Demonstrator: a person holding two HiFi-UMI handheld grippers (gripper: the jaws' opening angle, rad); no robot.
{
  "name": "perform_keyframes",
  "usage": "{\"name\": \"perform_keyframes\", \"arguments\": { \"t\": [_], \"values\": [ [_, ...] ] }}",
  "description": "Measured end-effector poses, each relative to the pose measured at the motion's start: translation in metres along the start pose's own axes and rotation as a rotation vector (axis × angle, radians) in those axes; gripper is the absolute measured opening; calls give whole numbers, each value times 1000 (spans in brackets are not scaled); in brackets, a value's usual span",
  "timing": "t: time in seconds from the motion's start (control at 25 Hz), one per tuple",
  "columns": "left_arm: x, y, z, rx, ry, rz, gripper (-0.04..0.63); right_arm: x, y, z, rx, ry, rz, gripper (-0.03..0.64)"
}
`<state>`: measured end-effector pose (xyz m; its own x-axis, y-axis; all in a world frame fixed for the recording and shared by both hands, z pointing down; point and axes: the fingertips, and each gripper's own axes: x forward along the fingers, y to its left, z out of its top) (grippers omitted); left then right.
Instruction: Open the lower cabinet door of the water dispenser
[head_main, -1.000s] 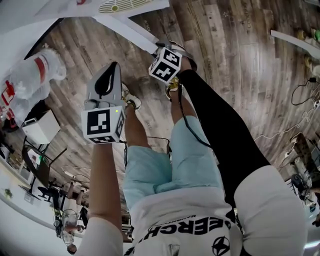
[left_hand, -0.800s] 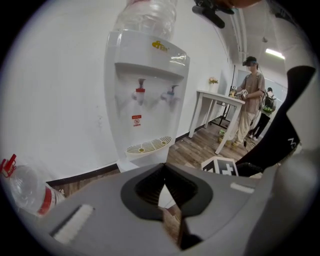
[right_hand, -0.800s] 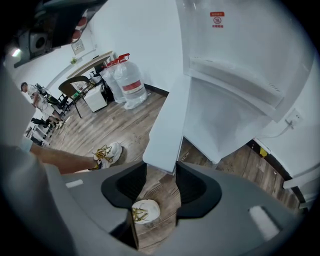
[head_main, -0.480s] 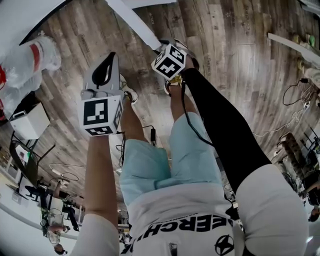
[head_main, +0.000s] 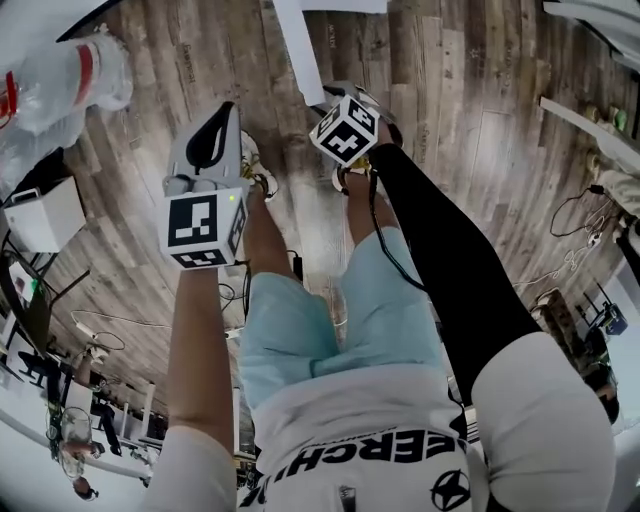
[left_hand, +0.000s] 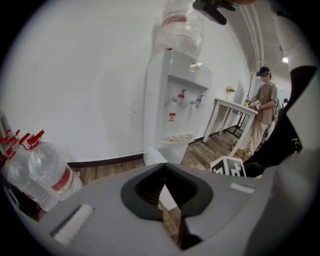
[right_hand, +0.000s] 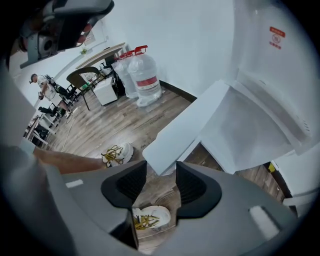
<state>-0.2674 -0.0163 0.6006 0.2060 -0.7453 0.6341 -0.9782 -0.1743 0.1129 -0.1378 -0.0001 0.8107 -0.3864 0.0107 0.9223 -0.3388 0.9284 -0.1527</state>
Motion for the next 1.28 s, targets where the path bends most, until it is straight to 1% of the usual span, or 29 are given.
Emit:
{"name": "perform_keyframes", "arguments": {
  "t": [0.28,0.52,0.76,1.0,1.28],
  "values": [
    [-23,32,-15,-24,4,28,58,13,29,29,-34,0,20,164],
    [-35,61,-25,-49,2,58,58,27,44,51,-74,3,44,164],
    [-49,88,-40,-91,2,93,58,39,60,75,-124,7,54,164],
    [-57,111,-50,-121,-2,109,58,50,70,97,-167,11,55,164],
    [-59,137,-55,-135,-1,115,58,61,76,124,-185,5,55,164]
  ]
}}
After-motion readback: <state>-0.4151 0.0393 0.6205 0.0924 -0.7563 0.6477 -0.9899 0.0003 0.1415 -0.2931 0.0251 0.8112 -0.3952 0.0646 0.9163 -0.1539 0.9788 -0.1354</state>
